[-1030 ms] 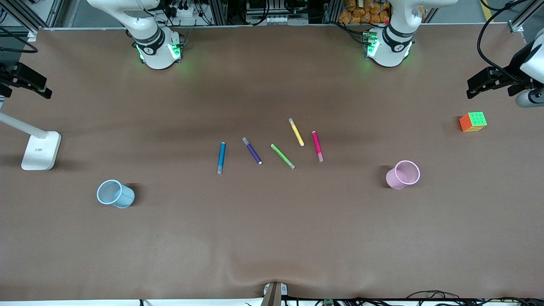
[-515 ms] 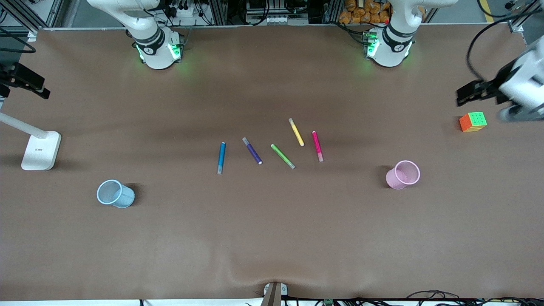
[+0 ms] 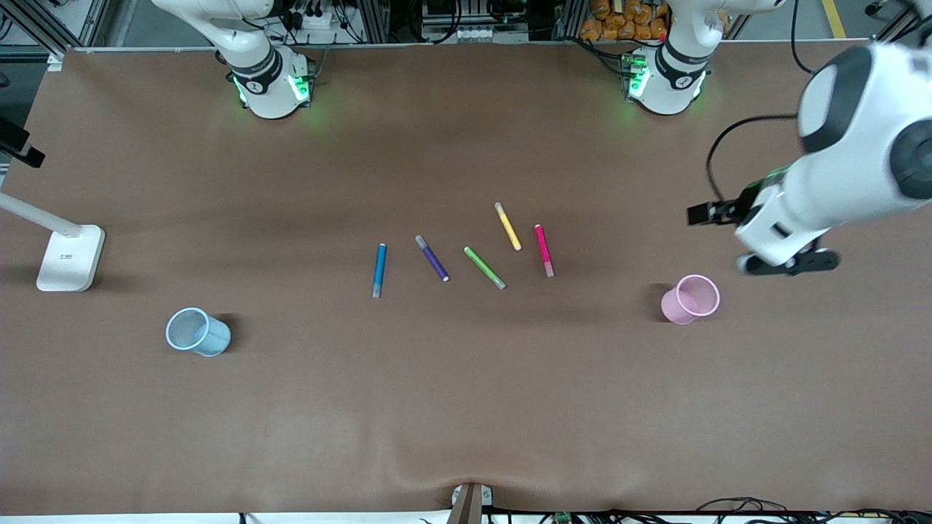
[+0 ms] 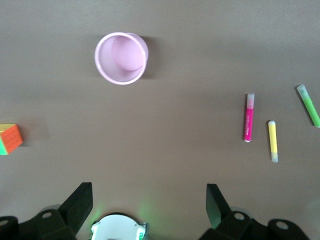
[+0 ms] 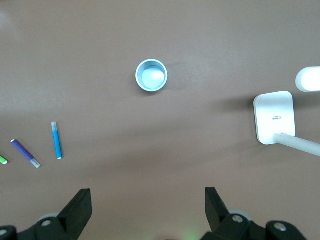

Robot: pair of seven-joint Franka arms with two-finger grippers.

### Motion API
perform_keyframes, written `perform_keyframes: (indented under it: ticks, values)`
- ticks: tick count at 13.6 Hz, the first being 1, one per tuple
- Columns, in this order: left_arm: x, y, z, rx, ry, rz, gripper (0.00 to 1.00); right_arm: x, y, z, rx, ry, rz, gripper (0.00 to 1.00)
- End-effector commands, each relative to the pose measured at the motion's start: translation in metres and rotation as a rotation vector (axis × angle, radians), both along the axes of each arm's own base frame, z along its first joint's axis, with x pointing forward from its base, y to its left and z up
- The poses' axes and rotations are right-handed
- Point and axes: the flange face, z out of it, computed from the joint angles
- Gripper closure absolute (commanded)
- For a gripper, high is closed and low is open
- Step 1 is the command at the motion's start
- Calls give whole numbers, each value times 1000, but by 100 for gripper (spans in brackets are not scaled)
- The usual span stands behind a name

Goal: Place pink and blue markers in matching cups
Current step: 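Move the left gripper over the pink marker and lower toward it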

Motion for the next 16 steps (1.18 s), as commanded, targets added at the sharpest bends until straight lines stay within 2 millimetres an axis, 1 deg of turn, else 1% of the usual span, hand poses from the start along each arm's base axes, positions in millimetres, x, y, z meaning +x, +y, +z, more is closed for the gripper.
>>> perform_keyframes:
  ticks: [1,3,4,6,8,11,12,13,14,16]
  values:
    - [12,-30,-29,-31,2,42,0,1,6,6,10,-2,16,0]
    - [13,-61,-53,-4,5,103,0,1,7,6,10,-2,18,0]
    - [14,-70,-66,4,11,116,0,1,7,6,10,-2,18,0]
    - [16,-82,-100,14,52,127,0,1,8,6,10,-2,19,0]
    - [17,-88,-135,-49,119,168,0,1,9,6,10,-2,21,0]
    - [6,-87,-177,-58,102,197,0,1,9,6,9,-2,22,0]
    - [1,-90,-190,-53,91,210,0,1,10,6,9,-2,24,0]
    - [-5,-99,-200,-45,81,228,0,2,13,6,8,-2,31,0]
    - [-11,-109,-212,-37,78,257,2,3,18,6,9,-8,36,0]
    - [-20,-130,-228,-41,100,305,8,4,18,6,12,-11,28,0]
